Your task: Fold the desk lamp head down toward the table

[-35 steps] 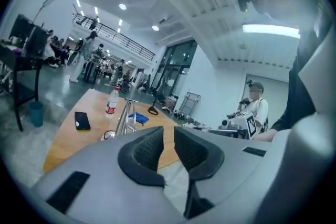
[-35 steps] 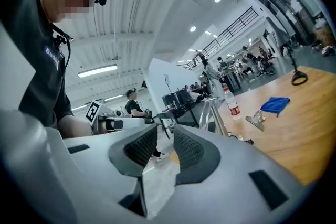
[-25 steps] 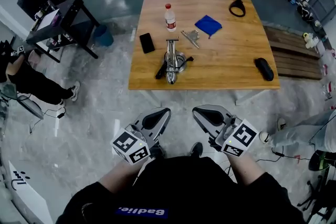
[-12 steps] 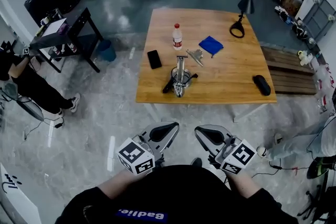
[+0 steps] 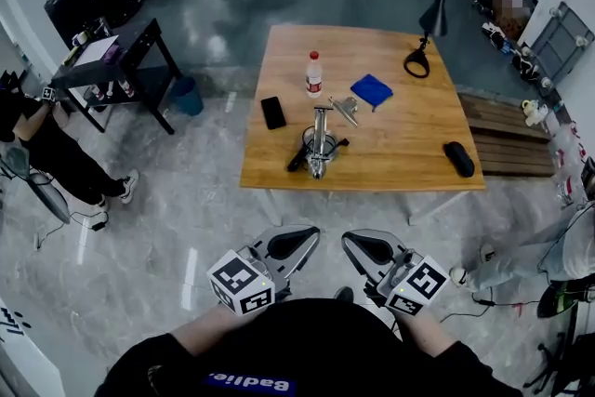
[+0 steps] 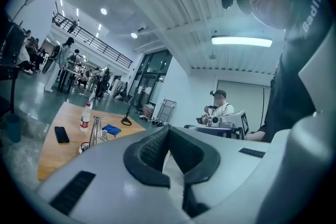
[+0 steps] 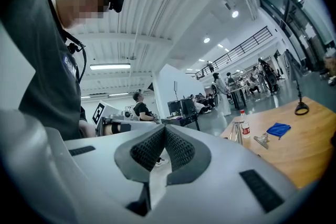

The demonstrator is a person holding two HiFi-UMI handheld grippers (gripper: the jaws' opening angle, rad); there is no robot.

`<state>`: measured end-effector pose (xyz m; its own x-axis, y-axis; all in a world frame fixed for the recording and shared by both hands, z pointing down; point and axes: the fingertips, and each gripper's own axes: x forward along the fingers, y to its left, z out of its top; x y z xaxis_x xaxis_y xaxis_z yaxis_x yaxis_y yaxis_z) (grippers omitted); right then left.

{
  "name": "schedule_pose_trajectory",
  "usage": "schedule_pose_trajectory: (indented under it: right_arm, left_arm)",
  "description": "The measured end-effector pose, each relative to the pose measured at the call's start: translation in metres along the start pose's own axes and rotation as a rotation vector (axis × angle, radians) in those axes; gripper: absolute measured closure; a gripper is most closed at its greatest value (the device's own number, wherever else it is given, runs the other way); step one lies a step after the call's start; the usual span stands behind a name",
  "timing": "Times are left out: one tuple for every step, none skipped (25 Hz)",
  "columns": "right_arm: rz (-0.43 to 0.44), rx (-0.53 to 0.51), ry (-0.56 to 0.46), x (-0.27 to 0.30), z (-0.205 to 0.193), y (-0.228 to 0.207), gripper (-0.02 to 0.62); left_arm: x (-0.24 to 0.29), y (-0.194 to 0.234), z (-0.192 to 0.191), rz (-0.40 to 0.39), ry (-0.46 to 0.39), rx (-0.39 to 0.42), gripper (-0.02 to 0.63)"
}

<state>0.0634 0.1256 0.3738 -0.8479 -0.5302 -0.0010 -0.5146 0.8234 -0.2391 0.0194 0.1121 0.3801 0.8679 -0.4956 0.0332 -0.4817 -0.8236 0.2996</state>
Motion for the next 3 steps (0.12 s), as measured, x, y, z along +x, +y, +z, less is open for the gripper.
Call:
schedule_pose_trajectory:
  right_arm:
    - [0.000, 0.001, 0.001, 0.0006, 0.0000, 0.0014, 0.591]
    - [0.000, 0.002, 0.002, 0.0011, 0.0001, 0.0028, 0.591]
    - [-0.001, 0.003, 0.003, 0.0016, 0.0002, 0.0041, 0.591]
  left_arm:
    - [-0.0014, -0.0002, -0.0003, 0.000, 0.002, -0.003, 0.597]
    - [-0.0028, -0.0003, -0.0008, -0.001, 0.005, -0.006, 0.597]
    - [-0.0043, -0.0004, -0.0014, -0.001, 0.008, -0.009, 0.597]
